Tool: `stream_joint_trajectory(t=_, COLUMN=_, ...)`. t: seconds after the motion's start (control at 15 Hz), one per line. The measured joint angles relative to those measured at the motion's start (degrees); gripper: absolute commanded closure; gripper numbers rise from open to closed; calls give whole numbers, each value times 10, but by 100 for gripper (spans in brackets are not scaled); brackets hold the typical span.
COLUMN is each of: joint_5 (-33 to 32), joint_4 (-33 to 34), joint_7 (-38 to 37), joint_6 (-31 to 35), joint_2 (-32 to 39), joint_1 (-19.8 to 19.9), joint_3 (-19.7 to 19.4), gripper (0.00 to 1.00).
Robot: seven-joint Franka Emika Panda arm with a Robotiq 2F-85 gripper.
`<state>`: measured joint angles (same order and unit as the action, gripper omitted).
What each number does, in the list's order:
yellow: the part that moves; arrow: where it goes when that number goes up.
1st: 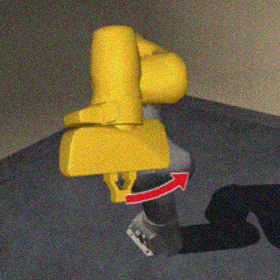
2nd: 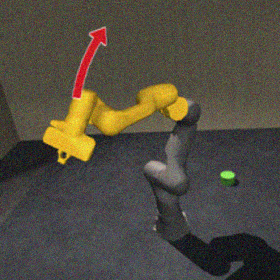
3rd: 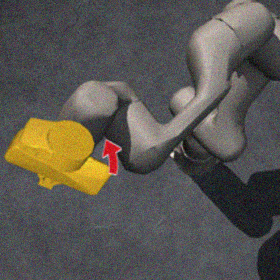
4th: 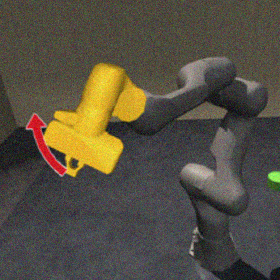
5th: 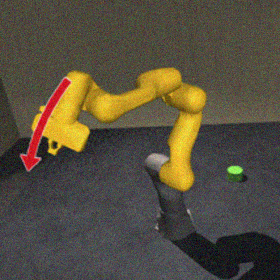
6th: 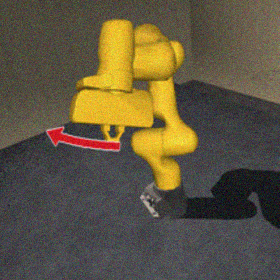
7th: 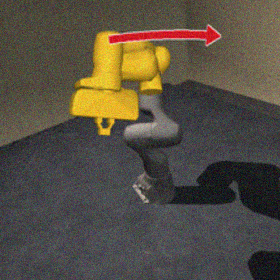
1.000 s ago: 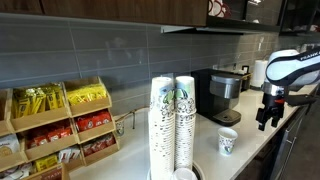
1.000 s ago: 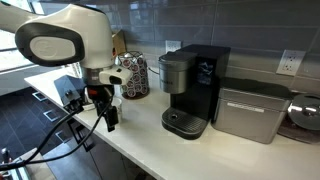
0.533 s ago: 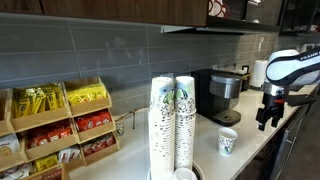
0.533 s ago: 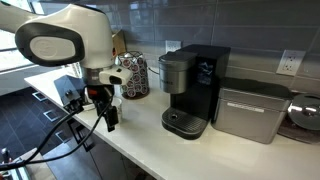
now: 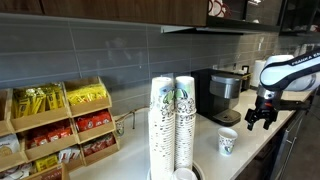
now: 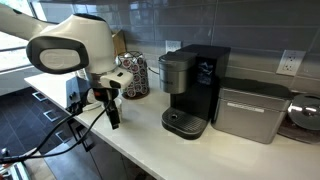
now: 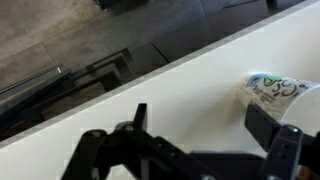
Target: Stack the coffee cup on top of the right stacked cups
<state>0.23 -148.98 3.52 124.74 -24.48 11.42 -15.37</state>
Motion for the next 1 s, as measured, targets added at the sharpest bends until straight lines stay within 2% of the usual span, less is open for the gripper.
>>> stream_joint_trajectory(t=0.53, joint_5=98, joint_4=-33, joint_7=-42, joint_6=89, joint_2=36, joint_1=-4, joint_3=11, gripper=0)
stream_joint_trajectory(t=1.0, joint_5=196, joint_4=-38, joint_7=-52, joint_6=103, joint_2=57, joint_1=-28, joint_3=19, gripper=0)
